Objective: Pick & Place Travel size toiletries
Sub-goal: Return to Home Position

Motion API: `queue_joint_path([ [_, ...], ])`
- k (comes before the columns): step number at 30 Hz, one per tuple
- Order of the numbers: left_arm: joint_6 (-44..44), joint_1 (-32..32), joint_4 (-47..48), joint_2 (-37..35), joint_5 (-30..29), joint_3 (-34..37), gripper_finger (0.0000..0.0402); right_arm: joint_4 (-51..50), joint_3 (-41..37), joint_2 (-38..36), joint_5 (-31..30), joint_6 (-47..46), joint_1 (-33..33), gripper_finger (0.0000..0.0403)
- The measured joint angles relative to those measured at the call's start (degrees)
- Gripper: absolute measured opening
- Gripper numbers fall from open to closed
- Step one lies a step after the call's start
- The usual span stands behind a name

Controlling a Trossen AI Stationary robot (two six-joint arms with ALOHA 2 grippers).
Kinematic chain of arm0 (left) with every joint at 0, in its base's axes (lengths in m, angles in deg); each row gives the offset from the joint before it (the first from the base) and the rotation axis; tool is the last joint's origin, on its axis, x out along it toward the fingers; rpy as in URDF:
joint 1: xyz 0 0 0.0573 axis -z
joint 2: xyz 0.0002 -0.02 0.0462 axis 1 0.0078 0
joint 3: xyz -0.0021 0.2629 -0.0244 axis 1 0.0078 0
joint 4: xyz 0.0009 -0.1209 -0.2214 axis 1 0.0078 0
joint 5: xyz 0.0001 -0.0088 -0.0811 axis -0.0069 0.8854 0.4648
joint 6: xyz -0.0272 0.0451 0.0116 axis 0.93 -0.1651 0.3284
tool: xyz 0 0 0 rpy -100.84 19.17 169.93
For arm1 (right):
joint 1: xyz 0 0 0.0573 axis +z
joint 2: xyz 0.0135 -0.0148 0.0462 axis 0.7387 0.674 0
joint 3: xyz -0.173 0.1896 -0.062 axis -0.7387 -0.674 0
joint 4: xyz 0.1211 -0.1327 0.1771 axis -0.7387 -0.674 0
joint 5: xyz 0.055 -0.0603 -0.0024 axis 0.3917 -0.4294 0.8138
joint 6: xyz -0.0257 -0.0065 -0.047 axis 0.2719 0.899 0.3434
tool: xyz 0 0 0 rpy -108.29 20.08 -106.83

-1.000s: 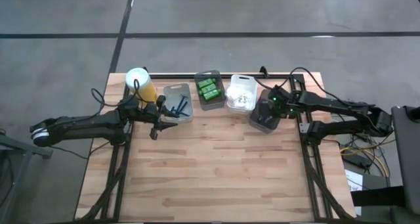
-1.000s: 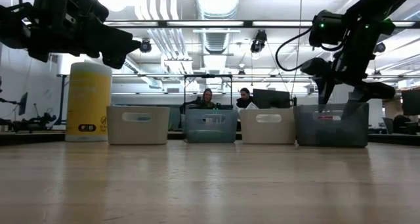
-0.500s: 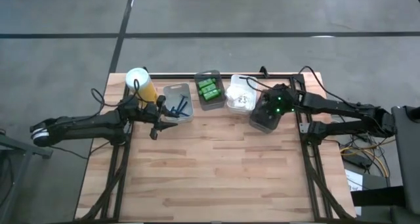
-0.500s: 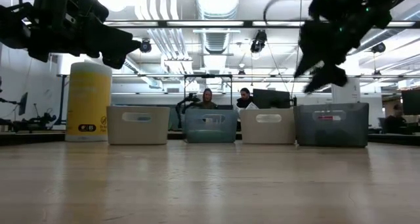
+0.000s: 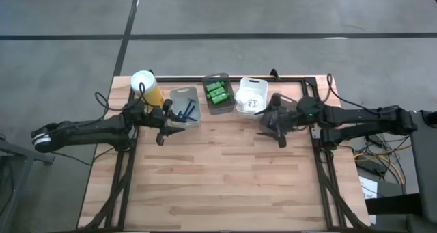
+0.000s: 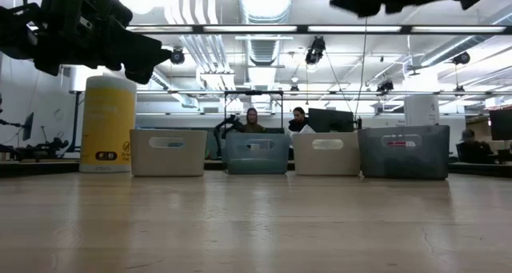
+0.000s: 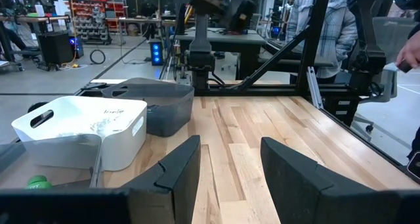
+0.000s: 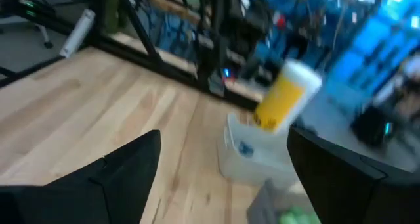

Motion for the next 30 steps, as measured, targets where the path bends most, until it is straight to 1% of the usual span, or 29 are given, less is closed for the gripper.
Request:
queue_joint_path([
  [2, 0.00, 0.00, 0.00, 0.00, -0.01, -0.02, 0.0165, 0.23, 0.00, -1.78, 0.02, 1.73, 1.12, 0.0332],
  [4, 0.00, 0.00, 0.00, 0.00, -0.01, -0.01, 0.0165, 0.04, -0.13, -3.65, -0.03, 1.56, 1.69, 0.0338],
  [8, 0.00, 0.00, 0.00, 0.00, -0.02, 0.00, 0.0165, 0.17, -2.02, -8.20, -0.23, -4.50, 2.29, 0.0350],
  [12, 0.00, 0.00, 0.02, 0.00, -0.02, -0.02, 0.0165, 0.12, -6.97, -14.16, -1.40, -8.51, 2.27, 0.0358],
  [16, 0.00, 0.00, 0.00, 0.00, 0.00, -0.01, 0.0165, 0.27, -13.17, -20.40, -4.08, -13.29, 2.29, 0.0361],
  [19, 0.00, 0.00, 0.01, 0.00, 0.00, 0.00, 0.0165, 1.89, -17.61, -24.56, -6.00, -17.64, 2.24, 0.0358],
  [24, 0.00, 0.00, 0.02, 0.00, -0.01, -0.02, 0.0165, 7.50, -24.95, -29.32, -6.09, -19.43, 2.27, 0.0345],
  [30, 0.00, 0.00, 0.04, 0.00, -0.02, -0.02, 0.0165, 12.39, -32.17, -32.62, -5.66, -28.58, 2.25, 0.0327],
])
